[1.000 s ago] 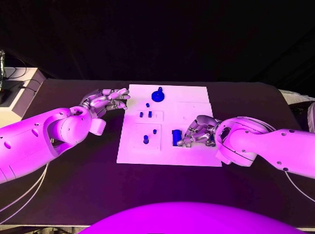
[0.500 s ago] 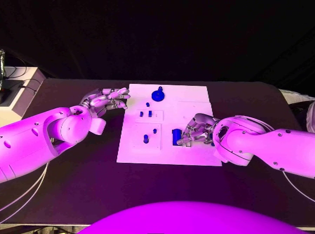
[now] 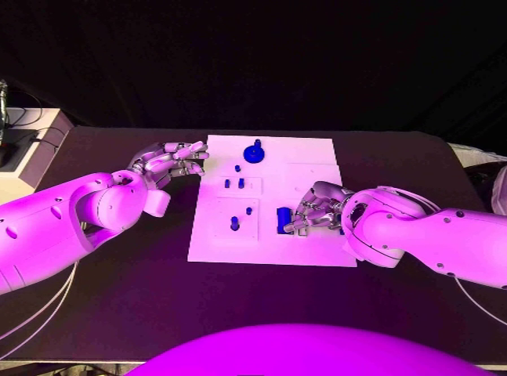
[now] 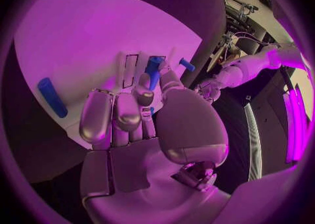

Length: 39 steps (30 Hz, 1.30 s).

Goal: Assemble the parts on the task board

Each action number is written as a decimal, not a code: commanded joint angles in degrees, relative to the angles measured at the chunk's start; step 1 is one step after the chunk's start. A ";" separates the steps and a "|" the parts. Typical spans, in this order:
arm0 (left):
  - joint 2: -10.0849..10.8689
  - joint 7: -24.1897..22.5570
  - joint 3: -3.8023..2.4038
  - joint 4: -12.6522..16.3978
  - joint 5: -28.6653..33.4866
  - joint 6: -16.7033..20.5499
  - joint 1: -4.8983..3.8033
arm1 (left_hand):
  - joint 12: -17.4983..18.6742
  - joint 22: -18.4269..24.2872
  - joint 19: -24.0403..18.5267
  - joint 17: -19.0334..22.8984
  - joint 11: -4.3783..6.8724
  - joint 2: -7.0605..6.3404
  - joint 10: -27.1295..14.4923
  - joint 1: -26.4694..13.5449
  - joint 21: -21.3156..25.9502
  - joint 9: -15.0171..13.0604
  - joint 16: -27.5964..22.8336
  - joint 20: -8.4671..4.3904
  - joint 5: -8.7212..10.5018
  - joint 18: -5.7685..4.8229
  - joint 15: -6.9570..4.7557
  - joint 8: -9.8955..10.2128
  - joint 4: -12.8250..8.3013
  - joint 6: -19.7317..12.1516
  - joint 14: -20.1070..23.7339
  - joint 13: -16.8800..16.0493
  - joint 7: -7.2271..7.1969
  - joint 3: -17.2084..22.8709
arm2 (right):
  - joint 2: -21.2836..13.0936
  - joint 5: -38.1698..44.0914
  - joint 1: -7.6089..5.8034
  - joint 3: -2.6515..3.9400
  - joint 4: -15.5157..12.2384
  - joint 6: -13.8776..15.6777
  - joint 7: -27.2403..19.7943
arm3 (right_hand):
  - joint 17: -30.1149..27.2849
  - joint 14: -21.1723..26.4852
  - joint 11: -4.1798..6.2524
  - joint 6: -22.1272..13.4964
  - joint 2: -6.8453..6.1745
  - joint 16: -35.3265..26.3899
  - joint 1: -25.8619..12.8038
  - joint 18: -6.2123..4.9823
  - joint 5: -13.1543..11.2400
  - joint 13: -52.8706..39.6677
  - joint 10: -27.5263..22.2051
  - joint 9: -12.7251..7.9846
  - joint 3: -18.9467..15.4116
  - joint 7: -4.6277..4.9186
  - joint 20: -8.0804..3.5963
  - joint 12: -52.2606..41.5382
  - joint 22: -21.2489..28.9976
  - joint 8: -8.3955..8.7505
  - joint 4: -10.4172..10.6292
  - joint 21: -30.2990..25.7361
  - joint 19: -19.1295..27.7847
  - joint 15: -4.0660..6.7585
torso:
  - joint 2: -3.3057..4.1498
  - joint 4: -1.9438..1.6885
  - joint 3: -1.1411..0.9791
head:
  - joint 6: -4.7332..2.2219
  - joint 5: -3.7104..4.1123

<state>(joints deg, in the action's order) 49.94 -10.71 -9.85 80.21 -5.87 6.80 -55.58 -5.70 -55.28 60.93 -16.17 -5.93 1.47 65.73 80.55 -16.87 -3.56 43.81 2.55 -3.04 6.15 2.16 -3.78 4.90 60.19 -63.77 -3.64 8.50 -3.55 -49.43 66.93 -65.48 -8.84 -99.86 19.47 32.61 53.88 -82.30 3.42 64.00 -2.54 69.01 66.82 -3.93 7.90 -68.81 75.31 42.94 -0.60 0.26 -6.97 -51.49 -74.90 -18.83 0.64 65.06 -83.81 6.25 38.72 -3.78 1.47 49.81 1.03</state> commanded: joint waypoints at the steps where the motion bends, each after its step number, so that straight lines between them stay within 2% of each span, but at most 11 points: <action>1: -0.09 -0.18 -0.03 0.08 -0.11 -0.75 0.01 | -0.28 0.03 0.20 0.09 -0.11 0.28 -0.31 -0.16 0.20 -0.08 -0.22 0.30 0.04 -0.62 0.31 -0.09 0.17 -0.20 0.23 -0.01 -0.21 -0.15 | -0.45 0.02 0.11 -0.04 0.05 2.03 -0.06 | -0.09 -0.09 0.05 0.11 -1.64 0.18 -0.30 1.00 0.31 -0.03 0.23 0.09 1.28 -0.01 -0.27 0.42 -8.93 -0.04 2.62 0.07 -2.16 0.20 | 0.01 -0.03 -0.02 | 0.01 0.03; 7: -0.14 -0.12 -0.03 0.00 -0.11 -0.85 0.02 | -0.28 0.03 0.20 0.09 -0.11 0.28 -0.31 -0.16 0.20 -0.08 -0.22 0.30 0.04 -0.62 0.31 -0.09 0.17 -0.20 0.23 -0.01 -0.21 -0.15 | -1.98 -4.53 0.07 0.26 -1.01 5.52 -3.15 | -0.19 -0.09 -0.63 -0.50 -3.18 0.22 -1.58 0.87 0.48 0.01 -0.13 -1.80 1.69 1.04 0.08 0.70 -8.95 2.74 6.46 0.16 -2.20 -0.20 | -0.08 0.03 0.01 | -0.04 0.02; 12: -0.22 -0.10 -0.03 -0.14 -0.11 -0.90 0.03 | -0.28 0.03 0.20 0.09 -0.11 0.28 -0.31 -0.16 0.20 -0.08 -0.22 0.30 0.04 -0.62 0.31 -0.09 0.17 -0.20 0.23 -0.01 -0.21 -0.15 | -4.05 -12.33 -0.78 0.73 -1.84 5.04 -7.11 | -0.13 -0.11 -1.49 -1.73 -1.80 0.45 -1.90 0.69 0.75 -0.14 -0.40 -4.81 0.86 2.56 0.54 0.57 -8.97 7.75 7.08 0.31 -2.19 -0.79 | -0.11 0.05 0.02 | -0.23 0.07; 13: -0.23 -0.10 -0.03 -0.19 -0.11 -0.91 0.03 | -0.28 0.03 0.20 0.09 -0.11 0.28 -0.31 -0.16 0.20 -0.08 -0.22 0.30 0.04 -0.62 0.31 -0.09 0.17 -0.20 0.23 -0.01 -0.21 -0.15 | -4.60 -14.69 -1.17 0.79 -1.93 4.60 -8.04 | -0.17 -0.10 -1.97 -2.40 -1.38 0.47 -1.81 0.63 0.72 -0.23 -0.48 -6.44 0.55 3.31 0.79 0.44 -8.97 9.88 6.68 0.31 -2.17 -1.17 | -0.13 0.08 0.03 | -0.25 0.07; 14: -0.24 -0.10 -0.03 -0.24 -0.11 -0.91 0.03 | -0.28 0.03 0.20 0.09 -0.11 0.28 -0.31 -0.16 0.20 -0.08 -0.22 0.30 0.04 -0.62 0.31 -0.09 0.17 -0.20 0.23 -0.01 -0.21 -0.15 | -5.19 -16.59 -1.55 0.83 -2.01 4.07 -8.84 | -0.20 -0.07 -2.95 -1.25 0.07 0.61 -1.72 0.37 0.82 -0.44 -0.61 -10.85 -0.32 3.88 1.42 0.01 -8.96 13.88 5.33 0.32 -2.14 -1.65 | -0.14 0.10 0.03 | -0.28 0.14; 15: -0.25 -0.11 -0.03 -0.28 -0.11 -0.89 0.03 | -0.28 0.03 0.20 0.09 -0.11 0.28 -0.31 -0.16 0.20 -0.08 -0.22 0.30 0.04 -0.62 0.31 -0.09 0.17 -0.20 0.23 -0.01 -0.21 -0.15 | -5.83 -17.99 -1.90 0.87 -2.09 3.63 -9.48 | -0.23 -0.03 -2.73 -1.17 0.82 0.71 -1.80 0.21 0.97 -0.36 -0.71 -13.18 -0.99 4.32 1.63 -0.01 -8.96 15.18 4.38 0.35 -2.12 -1.71 | -0.12 0.12 0.05 | -0.36 0.27; 17: -0.26 -0.15 -0.03 -0.34 -0.11 -0.87 0.03 | -0.28 0.03 0.20 0.09 -0.11 0.28 -0.31 -0.16 0.20 -0.08 -0.22 0.30 0.04 -0.62 0.31 -0.09 0.17 -0.20 0.23 -0.01 -0.21 -0.15 | -7.10 -19.72 -2.55 0.92 -2.12 2.70 -10.52 | -0.37 0.02 -2.73 -0.43 1.98 0.86 -2.01 0.08 0.87 -0.19 -0.66 -16.75 -2.31 4.26 1.72 -0.22 -8.98 15.06 2.70 0.49 -2.08 -1.72 | -0.10 0.11 0.06 | -0.48 0.43; 20: -0.28 -0.31 -0.03 -0.35 -0.11 -0.94 0.03 | -0.28 0.03 0.20 0.09 -0.11 0.28 -0.31 -0.16 0.20 -0.08 -0.22 0.30 0.04 -0.62 0.31 -0.09 0.17 -0.20 0.23 -0.01 -0.21 -0.15 | -8.81 -21.08 -3.35 0.95 -1.81 0.20 -10.66 | -0.36 0.03 -2.50 0.55 2.70 0.95 -1.43 0.12 1.16 -0.27 -0.50 -17.34 -2.35 4.11 1.71 -0.48 -9.02 14.83 1.66 0.73 -2.09 -1.66 | -0.06 0.09 0.03 | -0.67 0.60; 26: -0.27 -1.08 -0.03 -0.13 -0.08 -1.49 0.03 | -0.56 0.02 0.18 0.16 0.05 0.12 0.19 -0.19 0.27 -0.09 -0.23 0.31 0.04 -0.64 0.25 -0.11 0.19 -0.16 0.27 -0.04 -0.32 -0.32 | -11.74 -18.91 -4.06 0.95 -0.33 -7.92 -6.07 | -0.08 -0.01 -1.77 2.91 3.60 1.15 -0.28 0.36 3.80 -0.95 0.59 -16.64 -2.17 3.01 1.28 -1.40 -9.18 14.27 -0.64 1.46 -2.20 -1.13 | -0.03 0.17 0.10 | -0.82 1.07; 30: -0.18 -1.98 -0.03 0.29 -0.07 -1.88 0.07 | -1.15 0.02 0.17 0.16 0.45 0.08 1.50 -0.08 0.30 -0.09 -0.25 0.25 0.04 -0.68 0.03 -0.10 0.10 0.05 0.25 -0.12 -0.49 -0.33 | -13.13 -12.09 -4.13 0.79 0.09 -12.48 -1.91 | 0.46 -0.05 -1.65 3.24 3.10 1.48 -1.41 0.56 2.98 -1.19 0.82 -15.57 -3.12 2.83 1.07 -1.10 -9.33 14.18 -0.79 2.17 -2.29 -1.05 | -0.05 0.30 0.12 | -0.86 2.07; 39: -0.07 -3.46 -0.03 0.96 -0.09 -1.90 0.28 | -1.37 -0.01 0.22 0.13 0.73 0.16 2.44 0.09 0.28 -0.08 -0.25 0.10 0.04 -0.80 -0.14 -0.06 0.01 0.13 0.17 -0.11 -0.61 -0.31 | -14.40 -1.18 -3.61 0.40 -0.33 -14.57 3.21 | 1.03 -0.09 -1.43 3.76 1.87 1.62 -2.24 0.71 2.88 -2.08 1.52 -12.98 -2.23 2.45 0.86 -0.69 -9.43 14.20 1.82 2.74 -2.29 -0.84 | -0.22 0.58 0.22 | -0.87 3.35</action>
<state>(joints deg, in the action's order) 49.90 -12.22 -9.84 80.92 -5.87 6.04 -55.37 -6.86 -55.28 60.93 -16.07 -5.12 1.47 67.80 80.55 -16.88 -3.56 43.81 2.55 -3.04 6.15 2.16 -3.78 5.06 60.40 -63.77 -3.70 8.29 -3.70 -63.82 59.16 -69.22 -8.41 -100.01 8.03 32.47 54.83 -82.41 1.98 67.48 -0.69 70.45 64.92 -3.93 10.61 -70.81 76.55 29.81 -2.76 2.79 -5.67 -52.44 -74.93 -4.43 2.09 67.49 -83.87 4.89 38.58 -3.28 1.63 48.94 4.09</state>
